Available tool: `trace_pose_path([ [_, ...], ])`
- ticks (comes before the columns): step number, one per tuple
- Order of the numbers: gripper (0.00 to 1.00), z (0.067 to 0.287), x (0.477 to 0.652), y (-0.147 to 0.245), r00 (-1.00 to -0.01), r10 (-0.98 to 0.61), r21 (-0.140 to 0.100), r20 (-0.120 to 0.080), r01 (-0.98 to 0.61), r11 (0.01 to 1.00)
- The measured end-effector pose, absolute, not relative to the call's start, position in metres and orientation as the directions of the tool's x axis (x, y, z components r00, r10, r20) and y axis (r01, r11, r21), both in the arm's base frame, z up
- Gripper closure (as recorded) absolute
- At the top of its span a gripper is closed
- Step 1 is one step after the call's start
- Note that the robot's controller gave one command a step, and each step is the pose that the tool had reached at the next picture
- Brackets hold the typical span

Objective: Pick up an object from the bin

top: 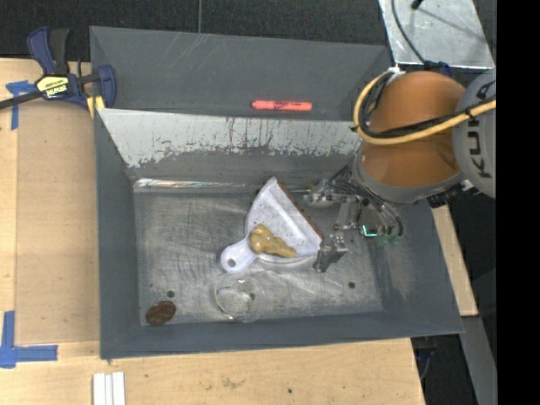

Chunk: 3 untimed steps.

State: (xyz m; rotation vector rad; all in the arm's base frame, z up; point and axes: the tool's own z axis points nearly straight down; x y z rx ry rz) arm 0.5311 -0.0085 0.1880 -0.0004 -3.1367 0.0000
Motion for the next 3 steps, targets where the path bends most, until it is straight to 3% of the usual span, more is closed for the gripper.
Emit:
trace_pose_path([
  [1, 0.00, 0.192, 0.533, -0.009, -1.000, 0.000, 0.000, -0.003, 0.000, 1.000],
  [2, 0.00, 0.173, 0.520, -0.010, -0.996, -0.083, -0.001, -0.010, -0.083, 0.997],
  [3, 0.00, 0.106, 0.505, -0.011, -0.985, -0.173, -0.001, -0.007, -0.173, 0.985],
])
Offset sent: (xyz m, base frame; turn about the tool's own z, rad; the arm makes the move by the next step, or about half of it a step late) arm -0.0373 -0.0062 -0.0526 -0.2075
